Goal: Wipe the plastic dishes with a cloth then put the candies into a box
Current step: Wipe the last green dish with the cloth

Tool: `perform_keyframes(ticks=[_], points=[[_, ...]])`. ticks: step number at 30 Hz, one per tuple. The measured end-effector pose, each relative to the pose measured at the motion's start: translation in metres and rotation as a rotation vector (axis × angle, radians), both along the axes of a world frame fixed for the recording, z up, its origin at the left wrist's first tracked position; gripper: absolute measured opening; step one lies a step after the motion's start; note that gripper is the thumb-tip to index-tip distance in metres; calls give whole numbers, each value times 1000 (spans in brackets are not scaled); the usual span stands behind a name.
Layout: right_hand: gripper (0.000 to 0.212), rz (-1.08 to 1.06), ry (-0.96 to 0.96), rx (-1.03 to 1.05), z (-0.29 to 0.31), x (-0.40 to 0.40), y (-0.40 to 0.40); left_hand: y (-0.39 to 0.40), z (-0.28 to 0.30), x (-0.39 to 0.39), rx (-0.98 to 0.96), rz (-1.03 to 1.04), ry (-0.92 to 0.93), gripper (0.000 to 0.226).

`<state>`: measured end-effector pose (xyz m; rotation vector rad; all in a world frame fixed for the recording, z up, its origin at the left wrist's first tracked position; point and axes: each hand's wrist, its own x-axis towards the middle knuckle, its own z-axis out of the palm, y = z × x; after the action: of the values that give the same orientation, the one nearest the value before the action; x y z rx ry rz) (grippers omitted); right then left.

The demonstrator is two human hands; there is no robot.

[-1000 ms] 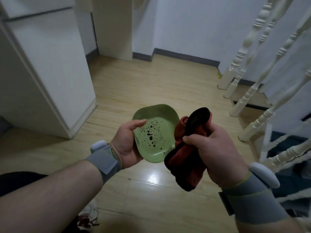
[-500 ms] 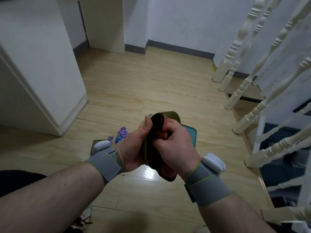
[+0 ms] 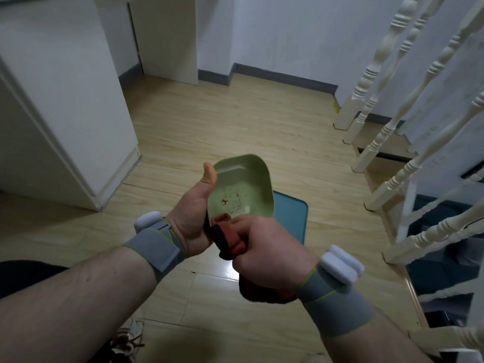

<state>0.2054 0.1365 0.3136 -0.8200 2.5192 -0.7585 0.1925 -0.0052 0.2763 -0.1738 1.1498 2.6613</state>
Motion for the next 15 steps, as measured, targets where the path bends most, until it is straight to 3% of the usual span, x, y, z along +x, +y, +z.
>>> perform_keyframes(ticks=[4, 7, 12, 15], points=[[47, -47, 150, 157, -15, -10, 11, -1, 1, 0, -7, 31, -23, 74], [48, -194, 266, 244, -21, -21, 25, -1, 7, 1, -39, -2, -18, 74], [49, -58, 255, -40, -30, 4, 7, -3, 8, -1, -24, 36, 7, 71], [49, -81, 234, -64, -37, 0, 9, -4, 6, 1, -45, 31, 24, 67]])
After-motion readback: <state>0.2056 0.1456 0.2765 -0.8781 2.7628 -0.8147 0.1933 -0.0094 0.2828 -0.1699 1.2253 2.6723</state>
